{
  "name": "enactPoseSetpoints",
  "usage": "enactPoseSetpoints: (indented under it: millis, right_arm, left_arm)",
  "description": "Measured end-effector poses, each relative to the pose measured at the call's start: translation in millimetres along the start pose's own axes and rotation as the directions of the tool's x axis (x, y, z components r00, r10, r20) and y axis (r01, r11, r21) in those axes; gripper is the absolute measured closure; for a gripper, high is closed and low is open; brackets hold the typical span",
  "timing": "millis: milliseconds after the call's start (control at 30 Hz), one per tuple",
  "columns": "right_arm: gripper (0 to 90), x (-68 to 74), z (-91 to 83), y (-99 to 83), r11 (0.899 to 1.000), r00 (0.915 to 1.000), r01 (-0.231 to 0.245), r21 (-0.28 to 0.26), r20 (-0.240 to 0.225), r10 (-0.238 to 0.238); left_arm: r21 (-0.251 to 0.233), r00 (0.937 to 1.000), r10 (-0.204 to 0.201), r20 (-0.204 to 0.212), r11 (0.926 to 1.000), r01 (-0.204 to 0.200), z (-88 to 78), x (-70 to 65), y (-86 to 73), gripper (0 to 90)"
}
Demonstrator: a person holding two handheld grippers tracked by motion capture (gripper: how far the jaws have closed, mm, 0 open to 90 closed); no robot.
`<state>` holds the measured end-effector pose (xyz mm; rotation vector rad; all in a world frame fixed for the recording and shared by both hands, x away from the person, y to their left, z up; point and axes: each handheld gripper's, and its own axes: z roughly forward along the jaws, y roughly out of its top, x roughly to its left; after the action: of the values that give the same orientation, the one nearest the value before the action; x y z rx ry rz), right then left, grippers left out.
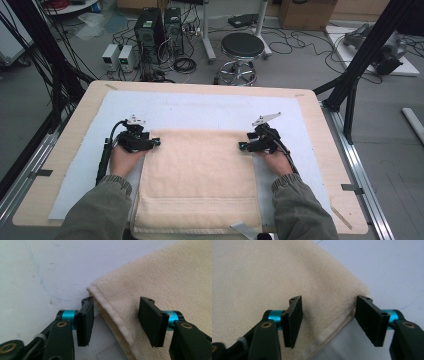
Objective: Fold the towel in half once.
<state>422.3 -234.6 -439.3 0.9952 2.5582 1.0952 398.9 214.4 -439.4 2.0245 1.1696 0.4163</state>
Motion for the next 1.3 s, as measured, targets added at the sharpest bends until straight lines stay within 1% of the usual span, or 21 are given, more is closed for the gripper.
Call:
enactPoseSetpoints:
  millis: [67,100,133,167,267,333,400,467,533,633,667,700,733,767,800,900,967,1100,1133,1267,1300]
  right_arm:
    - [55.3,-0.3,0.1,0.8,1.000,0.9997,-0.003,-0.004,-0.024,0.003]
    - [63.7,0.7,1.0,1.7,1.000,0.9994,-0.001,-0.004,-0.035,0.001]
    - [74.4,1.7,2.7,3.2,1.000,0.9973,0.012,-0.003,-0.072,-0.012]
    - [77.1,2.1,4.0,4.3,1.000,0.9961,0.026,-0.005,-0.084,-0.026]
    - [81.6,-0.8,4.5,7.9,1.000,0.9942,0.012,0.001,-0.107,-0.012]
    - [82.1,-4.5,1.7,12.9,1.000,0.9962,0.001,-0.005,-0.087,-0.002]
    - [82.3,-6.3,-3.7,24.9,1.000,0.9988,0.008,-0.024,-0.048,-0.009]
    - [82.3,-7.8,-8.0,37.4,0.999,0.9996,0.022,-0.033,-0.019,-0.022]
    - [82.3,-10.4,-14.2,52.0,0.998,0.9995,0.027,-0.053,0.015,-0.027]
    - [82.2,-17.1,-25.0,69.8,0.995,0.9979,0.033,-0.090,0.057,-0.028]
    - [82.1,-20.7,-28.3,75.1,0.996,0.9981,0.021,-0.091,0.060,-0.015]
    - [81.4,-22.8,-31.2,79.2,0.994,0.9974,0.019,-0.105,0.071,-0.011]
    - [75.5,-26.2,-33.2,82.3,0.992,0.9972,0.011,-0.122,0.075,-0.001]
    - [65.5,-28.4,-33.1,83.5,0.993,0.9976,0.006,-0.122,0.069,0.003]
    - [57.7,-30.0,-32.3,83.9,0.993,0.9974,0.000,-0.115,0.071,0.008]
    - [47.9,-33.4,-33.3,78.9,0.993,0.9981,-0.044,-0.107,0.039,0.048]
    - [45.0,-31.4,-34.7,73.6,0.993,0.9984,-0.050,-0.102,0.023,0.052]
    - [36.0,-21.4,-40.7,61.7,0.995,0.9991,-0.039,-0.088,-0.020,0.037]
    - [35.0,-18.1,-43.0,58.4,0.995,0.9989,-0.043,-0.091,-0.023,0.041]
    - [30.6,-4.2,-54.7,46.1,0.995,0.9996,-0.018,-0.100,-0.023,0.015]
    - [30.2,-0.2,-58.0,43.3,0.995,0.9998,-0.009,-0.104,-0.020,0.007]
  left_arm:
    - [-0.006,0.9998,-0.010,0.017,0.9999,0.010,1.2,1.0,1.0,59.2]
    - [0.003,0.9993,-0.014,0.035,0.9999,0.014,2.1,2.0,2.6,66.0]
    - [0.010,0.9985,-0.017,0.052,0.9998,0.016,2.9,2.5,4.2,72.3]
    - [0.019,0.9981,-0.014,0.060,0.9997,0.013,4.3,2.0,6.7,79.3]
    - [0.040,0.9989,0.017,0.043,0.9990,-0.019,7.4,1.9,14.9,83.3]
    - [0.038,0.9995,0.027,0.018,0.9989,-0.028,8.4,3.9,22.2,84.0]
    - [0.016,0.9998,0.019,-0.010,0.9997,-0.019,8.5,5.9,31.2,84.3]
    - [0.009,0.9990,0.030,-0.034,0.9995,-0.029,7.7,6.6,43.7,84.3]
    - [-0.024,0.9974,0.043,-0.058,0.9987,-0.045,2.8,7.5,58.6,84.3]
    - [-0.073,0.9959,0.045,-0.078,0.9960,-0.051,-6.4,9.8,83.7,84.2]
    - [-0.096,0.9948,0.048,-0.090,0.9937,-0.057,-9.4,9.5,91.1,83.8]
    - [-0.120,0.9931,0.053,-0.105,0.9906,-0.066,-11.4,8.3,98.4,82.6]
    - [-0.123,0.9913,0.060,-0.117,0.9896,-0.074,-11.9,7.3,101.0,78.1]
    - [-0.122,0.9894,0.069,-0.127,0.9889,-0.085,-12.3,6.5,102.6,71.2]
    - [-0.117,0.9915,0.071,-0.110,0.9897,-0.083,-12.2,7.1,101.9,67.1]
    - [-0.096,0.9955,0.065,-0.069,0.9928,-0.072,-12.3,9.7,95.5,62.1]
    - [-0.112,0.9974,0.055,-0.047,0.9919,-0.060,-14.3,8.6,88.3,60.1]
    - [-0.124,0.9968,0.077,-0.021,0.9891,-0.079,-20.4,2.2,72.2,57.0]
    - [-0.127,0.9965,0.083,-0.010,0.9884,-0.083,-23.7,0.4,67.2,56.1]
    - [-0.135,0.9948,0.099,0.023,0.9863,-0.095,-35.6,-5.4,52.7,52.0]
    - [-0.114,0.9936,0.107,0.036,0.9882,-0.103,-39.0,-7.1,50.6,51.0]
